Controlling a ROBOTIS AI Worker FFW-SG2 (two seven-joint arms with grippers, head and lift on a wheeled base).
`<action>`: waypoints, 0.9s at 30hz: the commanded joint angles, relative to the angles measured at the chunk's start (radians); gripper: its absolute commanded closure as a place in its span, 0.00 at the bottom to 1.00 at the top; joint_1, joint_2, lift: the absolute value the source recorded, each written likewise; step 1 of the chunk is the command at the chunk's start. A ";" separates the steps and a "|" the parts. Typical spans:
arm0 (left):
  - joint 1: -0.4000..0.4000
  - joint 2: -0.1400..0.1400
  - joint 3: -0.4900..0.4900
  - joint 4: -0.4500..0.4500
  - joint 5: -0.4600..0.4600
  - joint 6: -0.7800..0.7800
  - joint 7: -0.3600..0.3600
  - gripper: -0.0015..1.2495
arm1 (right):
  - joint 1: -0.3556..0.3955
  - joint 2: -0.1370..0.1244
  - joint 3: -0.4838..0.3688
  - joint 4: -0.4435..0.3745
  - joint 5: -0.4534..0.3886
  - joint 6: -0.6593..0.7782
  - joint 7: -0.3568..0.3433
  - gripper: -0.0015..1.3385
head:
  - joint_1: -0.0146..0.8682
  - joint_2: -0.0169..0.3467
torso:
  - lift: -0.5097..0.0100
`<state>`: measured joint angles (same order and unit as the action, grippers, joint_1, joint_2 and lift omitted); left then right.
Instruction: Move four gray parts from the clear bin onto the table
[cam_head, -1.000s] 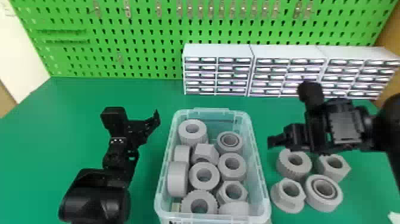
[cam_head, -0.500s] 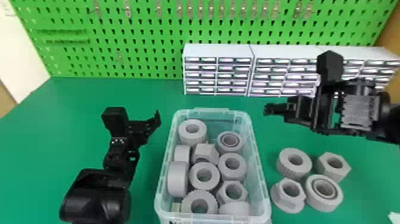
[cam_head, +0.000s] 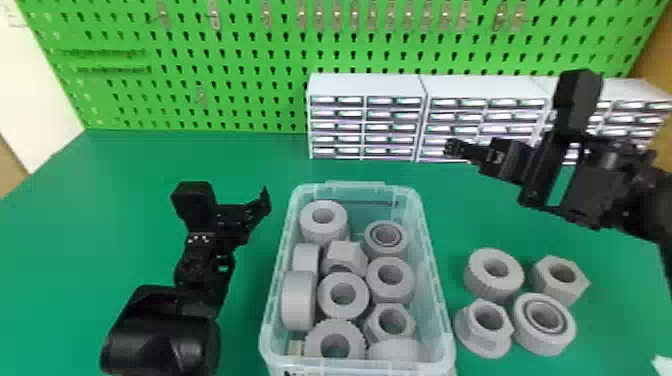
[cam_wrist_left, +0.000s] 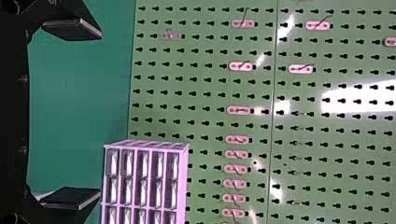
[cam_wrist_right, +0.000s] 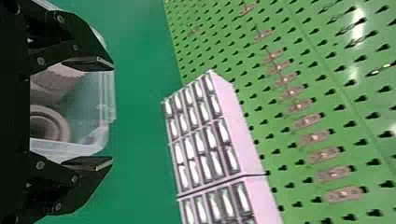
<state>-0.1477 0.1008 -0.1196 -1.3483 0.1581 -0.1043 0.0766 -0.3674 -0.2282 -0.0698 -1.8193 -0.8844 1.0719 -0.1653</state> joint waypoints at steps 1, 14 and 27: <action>0.002 -0.001 0.000 0.000 0.001 0.000 0.000 0.08 | 0.022 0.006 -0.001 -0.031 0.098 -0.072 0.046 0.40 | 0.80 0.24 | 0.88; 0.005 -0.010 0.011 0.001 0.000 0.000 0.000 0.08 | 0.094 0.012 -0.045 -0.207 0.351 -0.090 0.050 0.40 | 0.80 0.24 | 0.88; 0.010 -0.019 0.023 0.001 -0.003 0.000 0.000 0.08 | 0.237 0.021 -0.087 -0.301 0.529 -0.256 0.056 0.40 | 0.80 0.24 | 0.88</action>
<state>-0.1387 0.0863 -0.1020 -1.3468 0.1570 -0.1045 0.0766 -0.1813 -0.2154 -0.1531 -2.1142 -0.3984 0.9100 -0.1132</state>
